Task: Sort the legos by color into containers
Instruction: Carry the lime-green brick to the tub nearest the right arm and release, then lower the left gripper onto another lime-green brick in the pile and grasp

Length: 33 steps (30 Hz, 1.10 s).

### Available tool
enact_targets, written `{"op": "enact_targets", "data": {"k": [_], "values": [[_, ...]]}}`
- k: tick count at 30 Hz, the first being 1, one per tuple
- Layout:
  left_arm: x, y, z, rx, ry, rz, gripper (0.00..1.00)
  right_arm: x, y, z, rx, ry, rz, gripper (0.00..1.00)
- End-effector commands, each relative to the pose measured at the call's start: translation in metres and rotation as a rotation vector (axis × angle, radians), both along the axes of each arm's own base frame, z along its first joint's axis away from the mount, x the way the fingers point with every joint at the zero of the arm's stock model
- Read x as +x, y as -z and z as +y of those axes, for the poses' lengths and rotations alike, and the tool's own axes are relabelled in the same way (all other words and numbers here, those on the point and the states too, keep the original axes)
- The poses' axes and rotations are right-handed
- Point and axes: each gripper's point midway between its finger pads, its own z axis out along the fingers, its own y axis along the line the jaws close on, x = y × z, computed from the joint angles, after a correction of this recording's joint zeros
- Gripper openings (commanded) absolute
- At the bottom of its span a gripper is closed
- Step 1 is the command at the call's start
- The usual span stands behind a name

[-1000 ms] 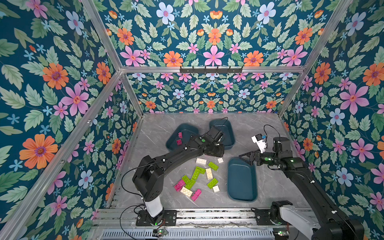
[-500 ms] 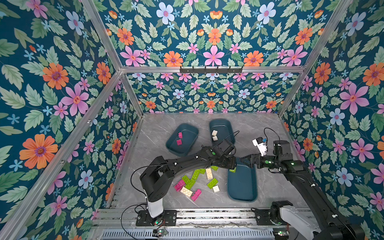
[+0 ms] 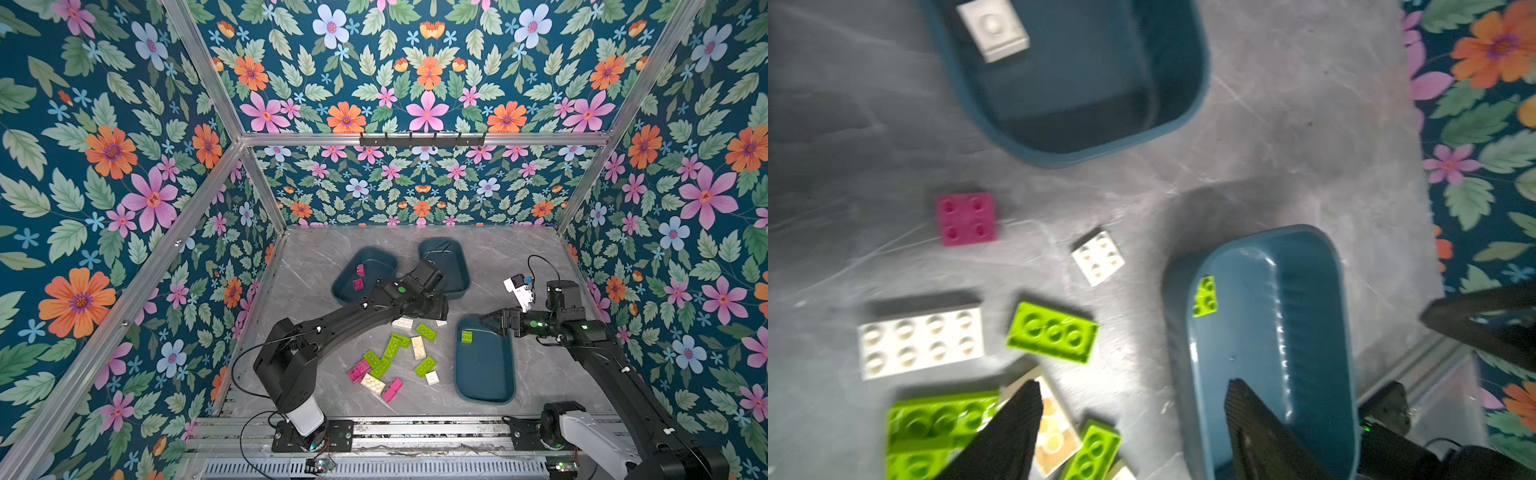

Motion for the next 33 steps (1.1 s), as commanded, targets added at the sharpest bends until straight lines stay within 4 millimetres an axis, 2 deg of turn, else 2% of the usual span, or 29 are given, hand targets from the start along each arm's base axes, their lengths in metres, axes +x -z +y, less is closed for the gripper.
{"op": "enact_targets", "data": {"k": [1,6,8,15,21,27,33], "values": [[-0.005,0.015,0.047,0.134,-0.068,0.034,0.73,0.0,-0.009,0.006,0.038,-0.033,-0.025,0.99],[-0.017,0.023,0.078,0.211,-0.112,0.05,0.73,0.0,-0.008,0.009,0.047,-0.049,-0.017,0.99],[-0.025,0.032,0.094,0.266,-0.125,0.065,0.73,-0.001,-0.007,0.011,0.046,-0.059,-0.016,0.99],[-0.051,0.053,0.132,0.309,-0.254,0.12,0.73,-0.003,0.0,0.017,0.042,-0.08,-0.002,0.99],[-0.058,0.07,0.148,0.295,-0.397,0.151,0.69,-0.004,0.005,0.025,0.042,-0.107,0.009,0.99],[-0.068,0.088,0.163,0.296,-0.457,0.205,0.68,-0.002,0.005,0.028,0.043,-0.119,0.005,0.99],[-0.07,0.105,0.162,0.236,-0.485,0.252,0.67,0.0,0.007,0.029,0.046,-0.124,0.009,0.99]]}}
